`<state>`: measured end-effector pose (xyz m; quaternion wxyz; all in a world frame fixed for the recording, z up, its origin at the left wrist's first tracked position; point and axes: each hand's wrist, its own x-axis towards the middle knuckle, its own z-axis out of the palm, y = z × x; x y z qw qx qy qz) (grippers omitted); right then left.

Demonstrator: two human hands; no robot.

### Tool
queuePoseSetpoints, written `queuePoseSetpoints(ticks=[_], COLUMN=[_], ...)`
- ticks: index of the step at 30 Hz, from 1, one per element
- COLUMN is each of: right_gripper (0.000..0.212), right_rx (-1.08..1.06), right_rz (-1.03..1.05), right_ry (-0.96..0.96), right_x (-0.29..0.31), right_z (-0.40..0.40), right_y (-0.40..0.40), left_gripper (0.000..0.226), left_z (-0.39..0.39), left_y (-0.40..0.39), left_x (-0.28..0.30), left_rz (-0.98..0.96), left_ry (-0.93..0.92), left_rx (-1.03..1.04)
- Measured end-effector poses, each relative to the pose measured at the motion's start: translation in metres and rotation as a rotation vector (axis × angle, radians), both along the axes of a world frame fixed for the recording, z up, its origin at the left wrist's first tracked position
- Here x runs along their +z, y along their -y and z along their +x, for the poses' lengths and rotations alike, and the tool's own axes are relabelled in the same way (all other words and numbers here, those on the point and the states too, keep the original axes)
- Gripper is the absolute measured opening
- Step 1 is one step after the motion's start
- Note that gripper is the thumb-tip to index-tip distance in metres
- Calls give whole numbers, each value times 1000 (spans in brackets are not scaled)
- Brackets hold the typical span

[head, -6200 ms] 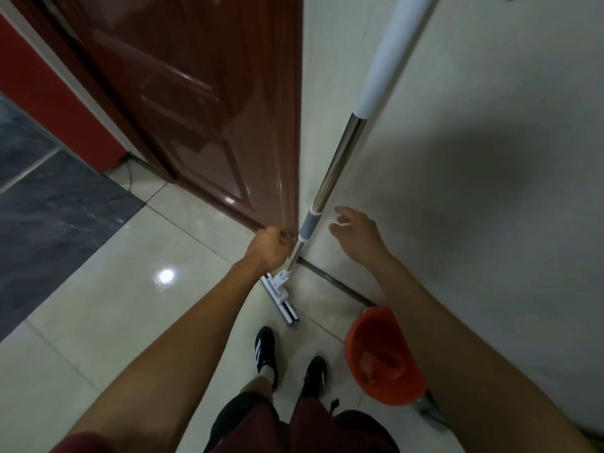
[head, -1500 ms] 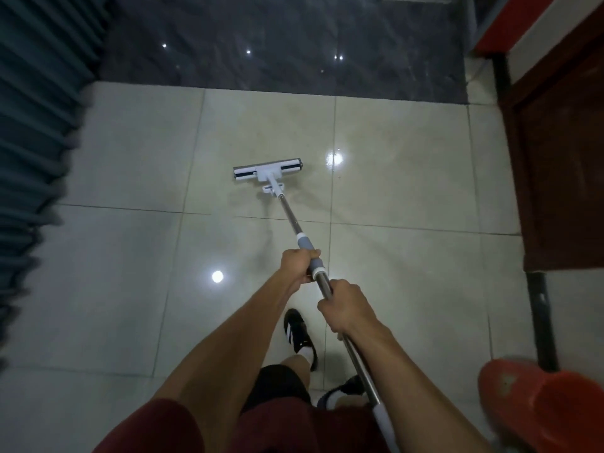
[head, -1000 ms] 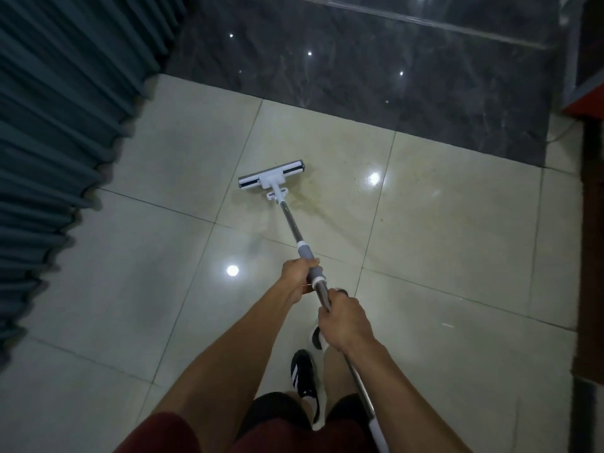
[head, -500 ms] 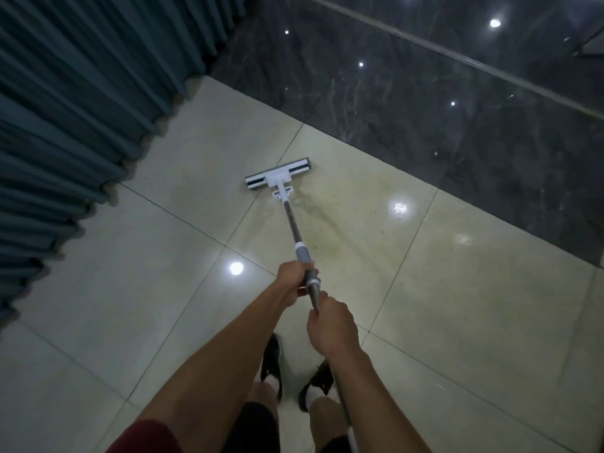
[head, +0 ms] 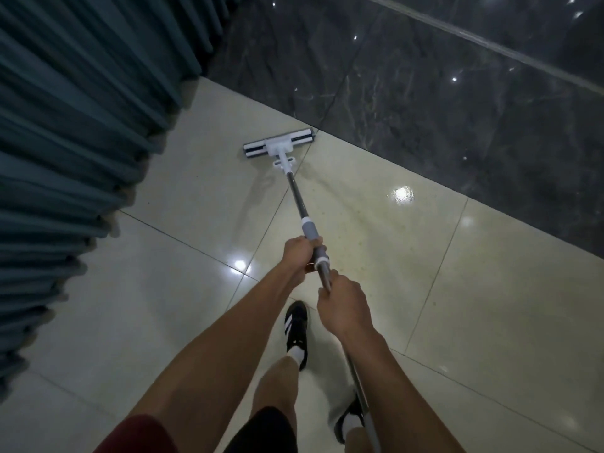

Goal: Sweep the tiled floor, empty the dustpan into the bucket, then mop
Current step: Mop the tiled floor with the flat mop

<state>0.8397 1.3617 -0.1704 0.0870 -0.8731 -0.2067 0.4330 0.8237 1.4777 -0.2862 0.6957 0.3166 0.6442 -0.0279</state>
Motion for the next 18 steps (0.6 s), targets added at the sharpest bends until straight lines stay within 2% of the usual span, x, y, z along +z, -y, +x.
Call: queuePoseSetpoints(ticks=[9, 15, 18], right_gripper=[21, 19, 9], right_rx=[-24, -53, -193], right_rz=[56, 108, 158], right_ry=[8, -28, -151], right_x=[-29, -48, -46], right_z=[32, 42, 43], right_y=[-124, -158, -145], left_gripper=[12, 14, 39], left_z=[35, 47, 46], left_y=[-132, -174, -169], left_x=[-24, -35, -35], left_rz=[41, 46, 27], left_ry=[50, 58, 72], left_rx=[-2, -36, -90])
